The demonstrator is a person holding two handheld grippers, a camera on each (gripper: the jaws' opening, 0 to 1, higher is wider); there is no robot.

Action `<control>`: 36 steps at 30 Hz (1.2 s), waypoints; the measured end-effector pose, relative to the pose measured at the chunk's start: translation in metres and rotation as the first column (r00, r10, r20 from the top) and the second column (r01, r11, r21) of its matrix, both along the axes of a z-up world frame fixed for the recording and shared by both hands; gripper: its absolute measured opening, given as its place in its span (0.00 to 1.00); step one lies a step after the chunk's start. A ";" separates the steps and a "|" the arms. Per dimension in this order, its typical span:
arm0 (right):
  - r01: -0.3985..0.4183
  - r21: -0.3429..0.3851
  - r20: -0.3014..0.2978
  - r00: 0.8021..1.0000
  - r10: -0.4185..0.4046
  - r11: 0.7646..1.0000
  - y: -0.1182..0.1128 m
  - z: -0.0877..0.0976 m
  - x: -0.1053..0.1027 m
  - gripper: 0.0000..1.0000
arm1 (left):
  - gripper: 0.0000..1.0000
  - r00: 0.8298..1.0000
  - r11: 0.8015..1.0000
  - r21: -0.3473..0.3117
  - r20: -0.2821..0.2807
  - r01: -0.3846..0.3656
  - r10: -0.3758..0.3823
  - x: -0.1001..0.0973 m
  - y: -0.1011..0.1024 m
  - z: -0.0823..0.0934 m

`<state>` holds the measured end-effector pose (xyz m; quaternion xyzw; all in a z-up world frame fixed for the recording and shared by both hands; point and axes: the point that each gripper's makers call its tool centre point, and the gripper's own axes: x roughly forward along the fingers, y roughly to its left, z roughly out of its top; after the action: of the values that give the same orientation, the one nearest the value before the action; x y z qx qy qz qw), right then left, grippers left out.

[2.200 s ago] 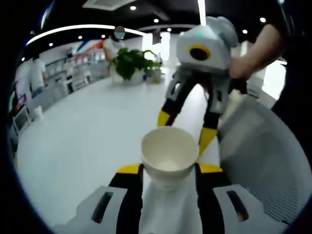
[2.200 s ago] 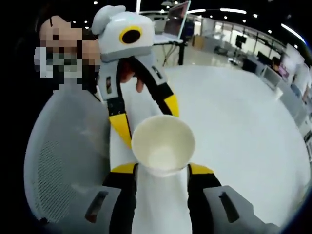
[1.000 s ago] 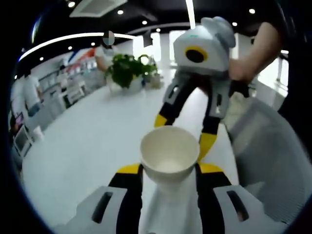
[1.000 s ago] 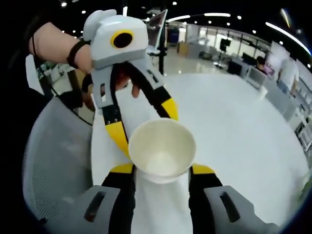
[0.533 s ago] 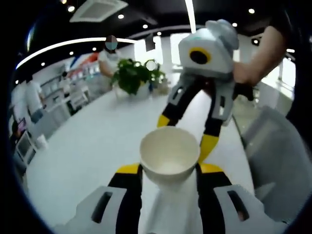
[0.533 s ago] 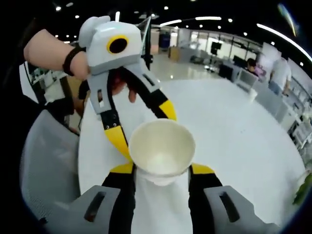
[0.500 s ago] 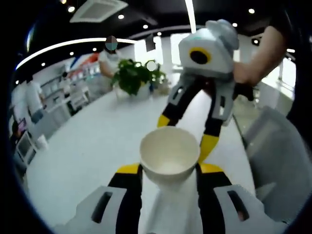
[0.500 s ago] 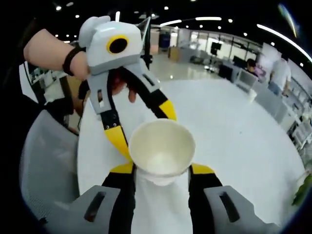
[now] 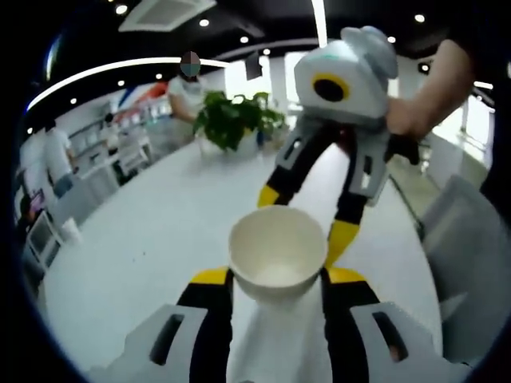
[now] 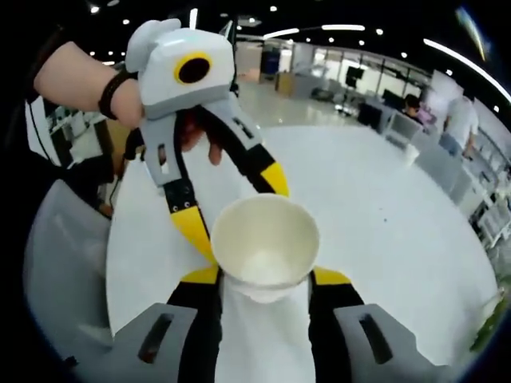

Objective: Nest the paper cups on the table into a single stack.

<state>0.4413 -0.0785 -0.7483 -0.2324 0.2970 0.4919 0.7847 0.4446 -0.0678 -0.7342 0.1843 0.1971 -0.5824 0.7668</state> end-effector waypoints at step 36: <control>-0.005 0.021 -0.055 0.998 0.006 1.000 -0.009 -0.034 0.032 0.41 | 0.43 0.997 0.998 0.032 -0.060 -0.046 0.048 0.035 -0.006 -0.035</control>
<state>0.4736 -0.0872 -0.7821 -0.2113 0.3128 0.5034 0.7772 0.4795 -0.0739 -0.7688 0.1732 0.2335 -0.5667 0.7709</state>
